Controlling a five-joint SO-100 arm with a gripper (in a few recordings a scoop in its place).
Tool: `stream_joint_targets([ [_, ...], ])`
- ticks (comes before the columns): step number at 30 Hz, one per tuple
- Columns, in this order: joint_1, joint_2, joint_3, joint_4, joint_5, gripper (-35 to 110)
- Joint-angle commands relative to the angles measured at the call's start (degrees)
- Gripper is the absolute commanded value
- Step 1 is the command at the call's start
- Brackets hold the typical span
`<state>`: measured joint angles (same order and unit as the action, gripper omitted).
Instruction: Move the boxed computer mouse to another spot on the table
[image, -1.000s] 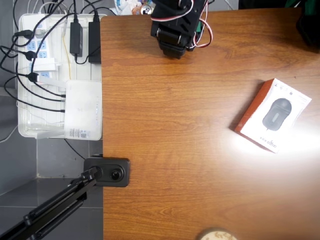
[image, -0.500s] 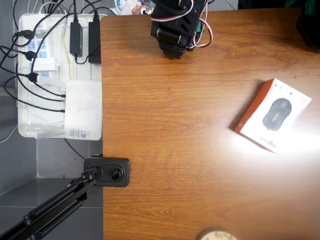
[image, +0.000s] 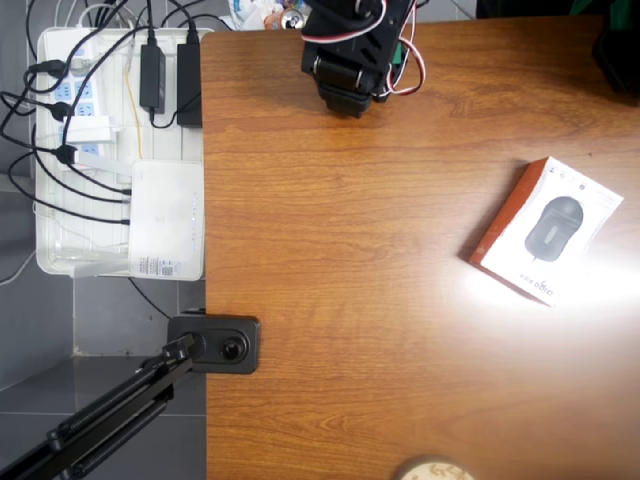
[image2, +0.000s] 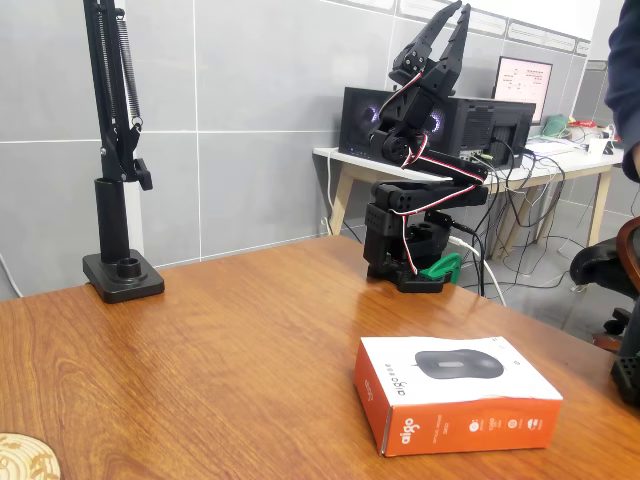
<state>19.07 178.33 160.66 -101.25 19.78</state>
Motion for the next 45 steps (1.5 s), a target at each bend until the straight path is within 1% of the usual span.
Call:
stream_joint_targets([
  [1,0.1,-0.3,-0.2,0.6,-4.4,2],
  [2,0.2,-0.3,-0.3,2.0,-6.1,3],
  [3,0.3,-0.3,-0.3,5.4,-4.3,0],
  [4,0.2,-0.3,-0.4,9.7,-2.0,0],
  [5,0.2,-0.3,-2.2,16.1,-1.1,0],
  [6,0.3,-0.3,-6.4,25.1,-1.0,0],
  [7,0.2,-0.3,-12.5,36.5,-1.9,0],
  [8,0.1,-0.3,-20.2,50.9,-2.3,0],
  [9,-1.0,-0.3,-29.4,70.2,-2.2,0],
  [10,-4.9,-2.7,-39.5,87.4,-0.4,0],
  [11,-12.0,-8.3,-48.0,94.4,3.0,0],
  [12,-19.2,-14.2,-55.6,99.2,7.7,0],
  [13,-24.8,-19.4,-63.5,106.8,8.7,0],
  [15,-26.0,-29.2,-79.7,127.2,0.8,0],
  [17,-27.6,-39.5,-94.8,150.8,-9.5,0],
  [18,-29.1,-43.5,-98.7,159.5,-11.4,0],
  [19,-31.0,-45.4,-98.8,163.3,-11.9,0],
  [24,-46.4,-43.9,-83.5,164.3,-12.0,0],
  [26,-51.7,-44.3,-80.2,166.6,-12.0,0],
  [30,-57.1,-46.7,-78.0,177.1,-12.3,0],
  [32,-59.3,-46.3,-75.8,178.1,-12.5,0],
  [37,-61.3,-51.2,-73.7,178.3,-12.6,1],
  [40,-66.0,-56.2,-73.7,175.7,-12.6,6],
  [41,-67.8,-57.7,-73.7,174.6,-12.6,8],
  [45,-71.0,-63.6,-73.2,169.9,-13.0,27],
])
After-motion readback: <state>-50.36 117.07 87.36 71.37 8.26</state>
